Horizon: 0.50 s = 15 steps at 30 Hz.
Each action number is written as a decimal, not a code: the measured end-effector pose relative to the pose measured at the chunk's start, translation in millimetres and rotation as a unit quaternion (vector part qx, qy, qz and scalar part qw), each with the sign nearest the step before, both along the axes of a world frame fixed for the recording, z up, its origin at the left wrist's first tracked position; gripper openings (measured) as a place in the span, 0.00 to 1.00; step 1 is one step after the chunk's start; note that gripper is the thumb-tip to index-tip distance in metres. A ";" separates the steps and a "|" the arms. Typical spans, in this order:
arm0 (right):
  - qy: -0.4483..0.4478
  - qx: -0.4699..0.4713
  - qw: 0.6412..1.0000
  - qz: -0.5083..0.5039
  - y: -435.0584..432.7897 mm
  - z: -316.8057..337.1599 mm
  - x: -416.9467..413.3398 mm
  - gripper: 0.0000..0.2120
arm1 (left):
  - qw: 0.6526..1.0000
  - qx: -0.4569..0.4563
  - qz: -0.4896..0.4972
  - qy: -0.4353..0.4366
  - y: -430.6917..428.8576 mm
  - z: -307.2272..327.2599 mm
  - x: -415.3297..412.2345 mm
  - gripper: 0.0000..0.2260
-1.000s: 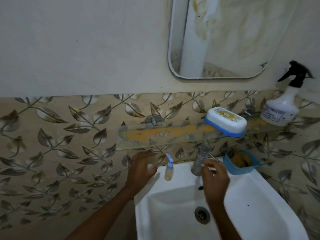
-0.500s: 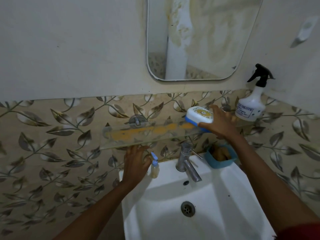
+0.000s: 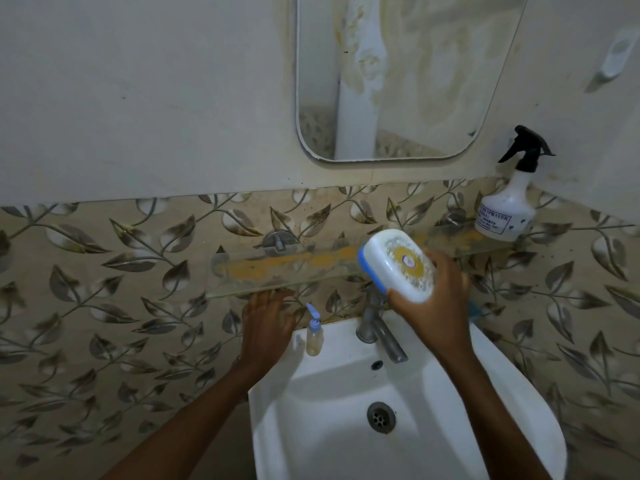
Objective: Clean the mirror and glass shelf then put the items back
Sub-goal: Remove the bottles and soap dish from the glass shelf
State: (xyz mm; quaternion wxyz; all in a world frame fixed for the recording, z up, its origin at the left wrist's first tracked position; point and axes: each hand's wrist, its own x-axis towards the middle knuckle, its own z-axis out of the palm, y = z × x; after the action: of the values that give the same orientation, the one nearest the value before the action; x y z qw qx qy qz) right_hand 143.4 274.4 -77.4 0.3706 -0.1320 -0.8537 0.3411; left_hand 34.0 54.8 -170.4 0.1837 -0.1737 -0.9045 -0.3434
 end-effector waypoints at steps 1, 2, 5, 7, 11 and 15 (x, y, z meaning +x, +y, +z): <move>-0.006 0.008 1.000 -0.004 -8.5 -9.7 7.0 0.36 | 1.000 -0.001 0.003 -0.003 -0.3 0.5 -0.2 0.25; -0.011 0.012 1.000 -0.005 -15.6 -19.8 12.0 0.37 | 1.000 -0.002 0.006 -0.003 -0.1 1.1 -0.6 0.25; -0.038 -0.018 0.999 -0.005 -32.0 -49.0 17.8 0.38 | 1.000 -0.015 0.007 -0.001 1.1 1.8 -0.8 0.22; -0.042 -0.045 0.998 -0.031 -40.6 -65.5 17.9 0.38 | 1.000 -0.027 -0.002 0.012 0.1 -0.7 -0.7 0.19; -0.076 -0.072 0.991 -0.084 -49.4 -99.8 7.7 0.38 | 0.998 -0.032 -0.016 0.049 -5.7 -5.5 -0.6 0.21; -0.149 -0.082 0.982 -0.081 -57.4 -136.1 -18.1 0.40 | 0.998 -0.025 -0.023 0.056 -10.6 -12.3 -3.4 0.21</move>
State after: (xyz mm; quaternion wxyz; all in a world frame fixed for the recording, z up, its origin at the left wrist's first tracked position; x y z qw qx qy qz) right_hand 125.3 217.0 -213.5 0.2536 -0.2801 -0.8551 0.3549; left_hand 30.6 44.2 -182.7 0.2220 -0.2177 -0.8968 -0.3147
